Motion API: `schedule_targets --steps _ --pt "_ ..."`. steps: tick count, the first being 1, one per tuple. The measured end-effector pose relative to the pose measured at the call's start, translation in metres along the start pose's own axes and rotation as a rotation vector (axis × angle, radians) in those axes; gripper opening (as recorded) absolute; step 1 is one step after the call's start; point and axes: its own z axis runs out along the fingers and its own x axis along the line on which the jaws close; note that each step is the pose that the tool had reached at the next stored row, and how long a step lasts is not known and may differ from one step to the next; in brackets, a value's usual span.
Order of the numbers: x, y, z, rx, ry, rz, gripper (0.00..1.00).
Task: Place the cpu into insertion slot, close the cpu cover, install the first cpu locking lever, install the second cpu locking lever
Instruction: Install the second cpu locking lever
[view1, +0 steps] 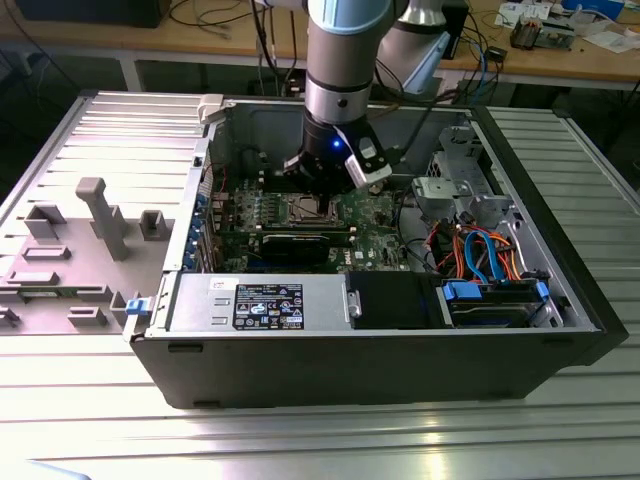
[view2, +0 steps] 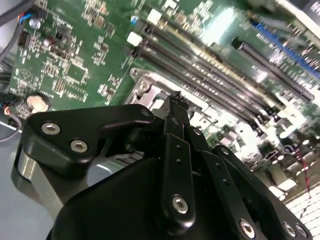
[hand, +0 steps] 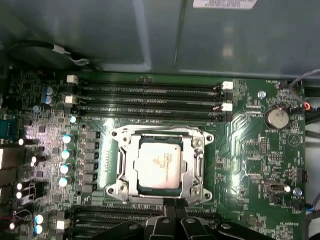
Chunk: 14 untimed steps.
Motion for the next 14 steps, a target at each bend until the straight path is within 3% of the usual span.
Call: schedule_targets --steps 3,4,5,14 --pt "0.0033 -0.004 0.0019 0.0006 0.0 0.0 0.11" --pt "0.0166 -0.0051 0.0039 0.0007 0.0 0.0 0.11" --pt "0.0191 -0.0052 0.0046 -0.0008 0.0 0.0 0.11" --pt "0.0191 -0.0053 0.0055 -0.001 0.0 0.0 0.11"
